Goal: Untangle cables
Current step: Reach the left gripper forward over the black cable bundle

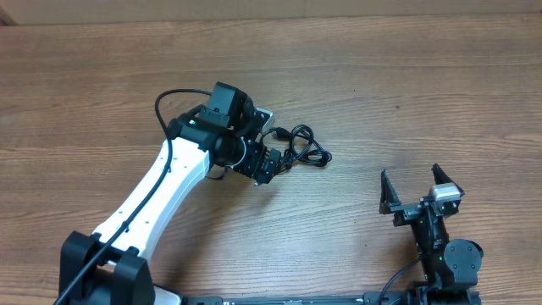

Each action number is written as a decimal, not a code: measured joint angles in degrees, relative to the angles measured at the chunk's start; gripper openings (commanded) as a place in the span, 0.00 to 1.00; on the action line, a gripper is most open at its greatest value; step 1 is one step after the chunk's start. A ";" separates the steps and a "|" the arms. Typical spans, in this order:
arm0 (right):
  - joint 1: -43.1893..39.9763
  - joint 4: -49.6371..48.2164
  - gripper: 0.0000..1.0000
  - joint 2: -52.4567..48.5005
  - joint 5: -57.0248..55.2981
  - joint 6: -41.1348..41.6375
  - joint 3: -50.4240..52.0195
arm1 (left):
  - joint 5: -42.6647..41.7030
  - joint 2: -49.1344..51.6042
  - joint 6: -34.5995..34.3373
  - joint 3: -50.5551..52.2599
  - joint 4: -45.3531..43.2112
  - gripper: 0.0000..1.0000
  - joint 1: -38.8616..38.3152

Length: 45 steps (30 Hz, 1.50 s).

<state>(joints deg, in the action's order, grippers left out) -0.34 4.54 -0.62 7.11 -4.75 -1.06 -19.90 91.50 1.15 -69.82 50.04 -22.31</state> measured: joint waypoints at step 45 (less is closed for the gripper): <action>0.00 0.00 1.00 0.00 0.02 0.00 0.00 | 21.22 14.97 -29.73 -18.82 0.66 1.00 -12.15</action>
<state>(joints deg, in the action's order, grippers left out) -0.34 4.54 -0.62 7.14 -4.75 -1.06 1.32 106.48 -28.58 -88.64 50.70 -34.46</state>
